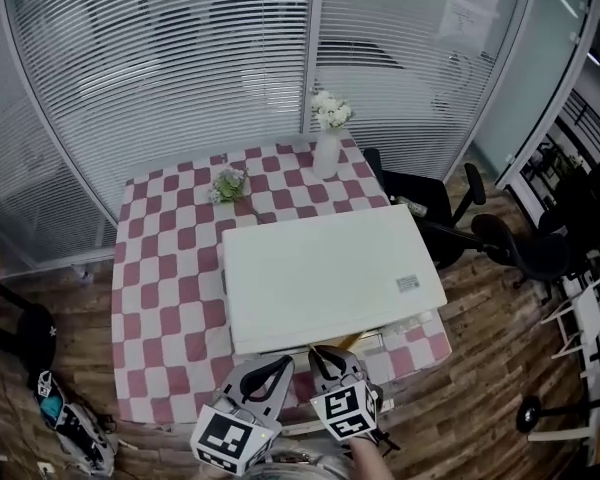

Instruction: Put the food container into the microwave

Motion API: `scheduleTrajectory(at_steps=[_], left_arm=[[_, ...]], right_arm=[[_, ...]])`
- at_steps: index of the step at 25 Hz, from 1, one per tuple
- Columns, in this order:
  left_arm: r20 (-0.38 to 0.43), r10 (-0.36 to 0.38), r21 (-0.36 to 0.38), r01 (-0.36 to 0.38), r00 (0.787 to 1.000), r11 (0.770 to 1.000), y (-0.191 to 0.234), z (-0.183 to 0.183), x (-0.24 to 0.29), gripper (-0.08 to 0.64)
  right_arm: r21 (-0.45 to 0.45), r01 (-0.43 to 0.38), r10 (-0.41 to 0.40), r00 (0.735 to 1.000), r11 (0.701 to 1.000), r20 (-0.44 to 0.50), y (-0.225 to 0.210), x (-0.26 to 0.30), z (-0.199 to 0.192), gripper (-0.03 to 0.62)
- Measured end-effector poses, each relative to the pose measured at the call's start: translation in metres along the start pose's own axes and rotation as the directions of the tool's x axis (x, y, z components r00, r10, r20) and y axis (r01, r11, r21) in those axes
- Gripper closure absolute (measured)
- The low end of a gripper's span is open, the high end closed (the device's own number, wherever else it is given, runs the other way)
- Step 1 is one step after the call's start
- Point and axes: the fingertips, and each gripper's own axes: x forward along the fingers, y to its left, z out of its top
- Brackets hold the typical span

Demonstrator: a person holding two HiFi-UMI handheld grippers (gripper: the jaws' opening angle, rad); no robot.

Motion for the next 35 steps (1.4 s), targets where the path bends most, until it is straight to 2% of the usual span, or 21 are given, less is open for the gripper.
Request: scheduleTrajectory(at_steps=[12,24,30,35], left_arm=[[0.004,0.077,-0.034,-0.077,0.997,0.996,0.027,-0.006,-0.018,0.548],[-0.001,0.165,-0.055,-0.165,0.986,0.985,0.055,-0.009,-0.042,0.548],[0.022,0.169,-0.05,-0.167,0.985,0.985,0.061,-0.011,-0.042,0.548],[0.007,0.172,-0.057,-0.171,0.985,0.984,0.063,-0.01,-0.042,0.548]], right_arm=[[-0.163,-0.029,0.024,0.999,0.986,-0.031,0.01,0.05,0.007,0.583],[-0.181,-0.055,0.052,0.998,0.982,-0.023,0.023,0.087,0.007,0.583],[-0.178,-0.054,0.051,0.998,0.983,-0.023,0.025,0.097,0.006,0.581],[-0.168,-0.069,0.068,0.998,0.983,-0.012,0.025,0.1,0.009,0.573]])
